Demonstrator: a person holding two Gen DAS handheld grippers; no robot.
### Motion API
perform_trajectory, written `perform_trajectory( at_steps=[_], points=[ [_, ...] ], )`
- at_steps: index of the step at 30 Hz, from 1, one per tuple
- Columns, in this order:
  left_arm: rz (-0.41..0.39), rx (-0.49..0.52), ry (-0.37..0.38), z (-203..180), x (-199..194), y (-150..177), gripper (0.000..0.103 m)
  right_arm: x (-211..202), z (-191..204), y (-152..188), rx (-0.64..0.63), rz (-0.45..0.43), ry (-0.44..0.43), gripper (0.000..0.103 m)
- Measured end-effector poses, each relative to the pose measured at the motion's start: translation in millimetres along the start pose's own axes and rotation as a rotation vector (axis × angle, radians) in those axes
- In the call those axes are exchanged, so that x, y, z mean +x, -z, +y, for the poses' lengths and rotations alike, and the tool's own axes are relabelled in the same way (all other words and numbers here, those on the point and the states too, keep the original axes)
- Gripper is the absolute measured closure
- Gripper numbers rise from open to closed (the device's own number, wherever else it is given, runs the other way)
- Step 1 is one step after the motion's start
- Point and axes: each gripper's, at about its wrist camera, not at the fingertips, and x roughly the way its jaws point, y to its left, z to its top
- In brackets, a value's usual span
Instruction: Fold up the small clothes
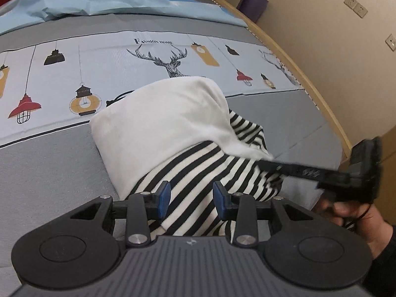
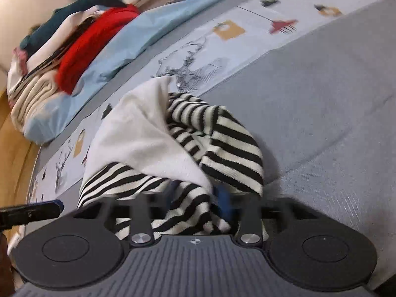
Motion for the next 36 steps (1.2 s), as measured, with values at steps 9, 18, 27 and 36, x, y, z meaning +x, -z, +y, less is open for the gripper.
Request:
perform_trajectory(
  at_steps=[9, 18, 27, 36],
  points=[
    [0.047, 0.088, 0.075, -18.6, 6.0, 5.0, 0.062, -85.1, -19.7, -6.5, 0.153, -0.194, -0.209, 0.098],
    [0.208, 0.286, 0.001, -37.6, 68.2, 38.0, 0.063, -34.8, -57.1, 18.0, 0.218, 0.157, 0.156, 0.098],
    [0.168, 0.314, 0.023, -33.6, 62.1, 39.7, 0.063, -73.6, 17.4, -7.3, -0.232, -0.094, 0.113, 0.089],
    [0.234, 0.342, 0.117, -28.4, 40.4, 50.1, 0.07, 5.7, 21.6, 17.4, -0.489, 0.236, 0.174, 0.097]
  ],
)
